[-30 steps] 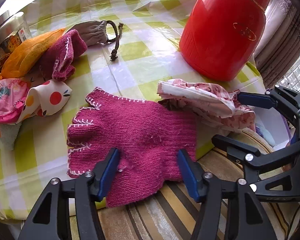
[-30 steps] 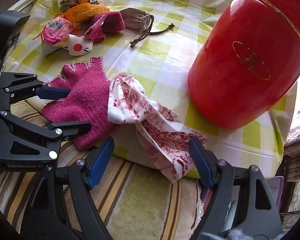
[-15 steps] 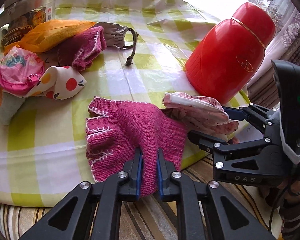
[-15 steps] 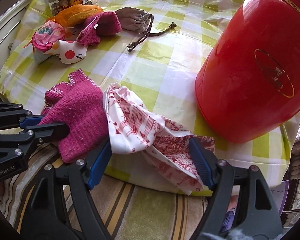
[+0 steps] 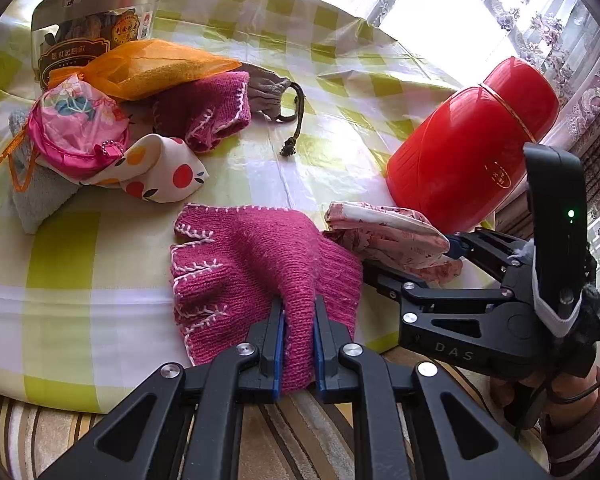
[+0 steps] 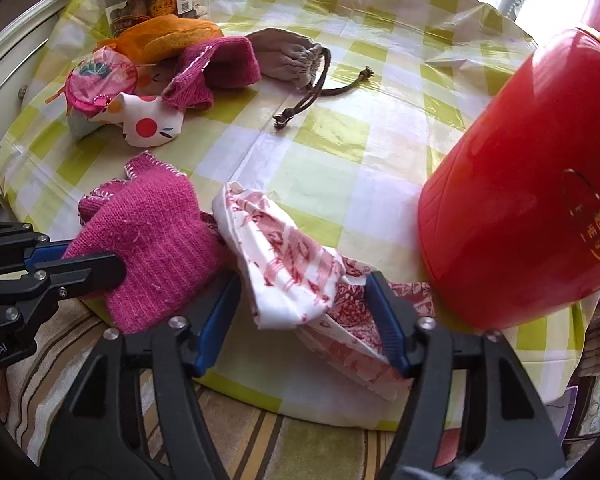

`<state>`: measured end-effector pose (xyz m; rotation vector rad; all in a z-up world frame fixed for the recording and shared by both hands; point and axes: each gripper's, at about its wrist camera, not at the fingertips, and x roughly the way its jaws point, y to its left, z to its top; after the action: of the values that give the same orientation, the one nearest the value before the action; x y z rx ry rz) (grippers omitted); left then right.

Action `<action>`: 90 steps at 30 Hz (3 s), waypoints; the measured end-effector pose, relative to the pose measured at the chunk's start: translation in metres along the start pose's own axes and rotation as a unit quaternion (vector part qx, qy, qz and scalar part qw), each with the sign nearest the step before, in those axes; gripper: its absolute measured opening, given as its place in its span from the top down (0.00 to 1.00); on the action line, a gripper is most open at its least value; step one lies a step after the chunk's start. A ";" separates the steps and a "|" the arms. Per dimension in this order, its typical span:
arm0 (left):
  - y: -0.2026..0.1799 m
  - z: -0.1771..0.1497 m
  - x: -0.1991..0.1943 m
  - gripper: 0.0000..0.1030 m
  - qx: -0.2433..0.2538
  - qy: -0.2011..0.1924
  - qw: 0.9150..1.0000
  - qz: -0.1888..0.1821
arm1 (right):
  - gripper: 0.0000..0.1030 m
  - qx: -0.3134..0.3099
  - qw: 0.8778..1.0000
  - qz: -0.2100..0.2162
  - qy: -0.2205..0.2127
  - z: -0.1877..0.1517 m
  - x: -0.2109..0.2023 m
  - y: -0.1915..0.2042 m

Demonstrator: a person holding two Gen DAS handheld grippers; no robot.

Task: Organize soft objects
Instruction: 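Grasp the pink knit glove with the left tool while the right tool grasps the patterned cloth, then carry the glove and cloth over the white box and open both tools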

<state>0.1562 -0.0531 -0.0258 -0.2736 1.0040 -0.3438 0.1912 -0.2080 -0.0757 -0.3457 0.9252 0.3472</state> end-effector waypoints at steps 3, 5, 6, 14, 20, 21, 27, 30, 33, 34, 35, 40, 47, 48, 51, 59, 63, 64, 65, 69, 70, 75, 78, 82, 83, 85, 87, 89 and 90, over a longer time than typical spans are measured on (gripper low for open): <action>-0.002 -0.001 0.000 0.88 0.006 -0.004 1.000 0.006 | 0.70 -0.020 1.000 0.001 -0.003 -0.002 0.003 0.010; -0.004 0.000 0.000 0.88 0.010 -0.008 1.000 0.008 | 0.82 -0.030 1.000 0.002 -0.008 -0.003 0.002 0.014; -0.005 0.000 0.000 0.88 0.009 -0.011 1.000 0.008 | 0.84 -0.032 0.999 0.002 -0.011 -0.005 0.002 0.015; 0.016 0.004 -0.014 0.88 -0.045 -0.054 0.998 0.005 | 0.92 0.003 0.999 0.011 -0.034 -0.009 -0.001 0.000; 0.030 0.006 -0.023 0.88 -0.081 -0.083 0.993 0.009 | 0.92 0.017 0.998 0.021 -0.058 -0.013 -0.014 -0.004; 0.032 0.006 -0.024 0.88 -0.085 -0.088 0.992 0.011 | 0.92 0.018 0.998 0.022 -0.063 -0.013 -0.017 -0.005; 0.034 0.008 -0.029 0.88 -0.093 -0.106 0.990 0.024 | 0.92 0.039 0.996 0.029 -0.081 -0.018 -0.033 -0.015; 0.031 0.008 -0.032 0.88 -0.087 -0.112 0.989 0.031 | 0.92 0.046 0.995 0.028 -0.088 -0.020 -0.041 -0.020; 0.024 0.010 -0.034 0.88 -0.078 -0.118 0.989 0.041 | 0.92 0.051 0.994 0.025 -0.096 -0.023 -0.051 -0.025; 0.021 0.010 -0.036 0.88 -0.074 -0.121 0.989 0.045 | 0.92 0.053 0.993 0.023 -0.098 -0.025 -0.054 -0.028; 0.018 0.011 -0.039 0.88 -0.070 -0.124 0.989 0.049 | 0.92 0.055 0.993 0.021 -0.100 -0.026 -0.058 -0.029; 0.001 0.010 -0.054 0.88 -0.051 -0.143 0.987 0.058 | 0.92 0.067 0.992 0.016 -0.105 -0.037 -0.075 -0.039; -0.024 0.009 -0.065 0.88 -0.035 -0.150 0.987 0.047 | 0.92 0.092 0.989 0.008 -0.112 -0.055 -0.098 -0.054; -0.028 0.008 -0.067 0.88 -0.032 -0.150 0.987 0.044 | 0.92 0.096 0.989 0.007 -0.112 -0.058 -0.101 -0.056; -0.042 0.003 -0.070 0.88 -0.021 -0.148 0.988 0.035 | 0.92 0.108 0.988 -0.001 -0.113 -0.068 -0.110 -0.064; -0.086 -0.005 -0.069 0.88 0.015 -0.136 0.991 0.006 | 0.92 0.148 0.982 -0.028 -0.115 -0.101 -0.136 -0.096; -0.113 -0.013 -0.068 0.88 0.040 -0.127 0.991 -0.010 | 0.92 0.168 0.978 -0.044 -0.118 -0.119 -0.151 -0.114; -0.120 -0.013 -0.067 0.88 0.046 -0.124 0.991 -0.015 | 0.92 0.173 0.977 -0.049 -0.118 -0.125 -0.155 -0.119; -0.127 -0.015 -0.067 0.88 0.052 -0.121 0.991 -0.019 | 0.92 0.179 0.975 -0.054 -0.118 -0.129 -0.158 -0.124; -0.154 -0.022 -0.063 0.88 0.076 -0.106 0.991 -0.039 | 0.92 0.204 0.970 -0.068 -0.117 -0.145 -0.170 -0.143; -0.161 -0.024 -0.062 0.88 0.084 -0.102 0.990 -0.042 | 0.92 0.210 0.968 -0.071 -0.117 -0.150 -0.173 -0.146; -0.192 -0.035 -0.058 0.88 0.115 -0.084 0.988 -0.063 | 0.92 0.236 0.961 -0.088 -0.116 -0.169 -0.185 -0.166; -0.208 -0.040 -0.056 0.88 0.131 -0.076 0.986 -0.075 | 0.92 0.249 0.955 -0.103 -0.120 -0.179 -0.193 -0.180; -0.225 -0.046 -0.054 0.88 0.149 -0.061 0.982 -0.103 | 0.91 0.261 0.950 -0.121 -0.120 -0.190 -0.203 -0.195; -0.230 -0.048 -0.054 0.88 0.153 -0.057 0.980 -0.113 | 0.89 0.264 0.949 -0.125 -0.118 -0.193 -0.205 -0.198; -0.238 -0.051 -0.053 0.87 0.163 -0.049 0.977 -0.131 | 0.84 0.276 0.945 -0.134 -0.113 -0.199 -0.208 -0.206; -0.249 -0.057 -0.050 0.86 0.176 -0.035 0.972 -0.151 | 0.69 0.287 0.941 -0.141 -0.110 -0.205 -0.210 -0.212; -0.258 -0.063 -0.046 0.78 0.191 -0.013 0.965 -0.180 | 0.35 0.295 0.937 -0.150 -0.111 -0.209 -0.213 -0.216; -0.261 -0.065 -0.045 0.73 0.198 -0.005 0.962 -0.188 | 0.27 0.298 0.935 -0.156 -0.115 -0.211 -0.215 -0.217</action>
<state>0.0376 -0.2778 0.0741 -0.0998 0.8488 -0.8768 0.0162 -0.5231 0.0135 0.1095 0.6898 -0.1892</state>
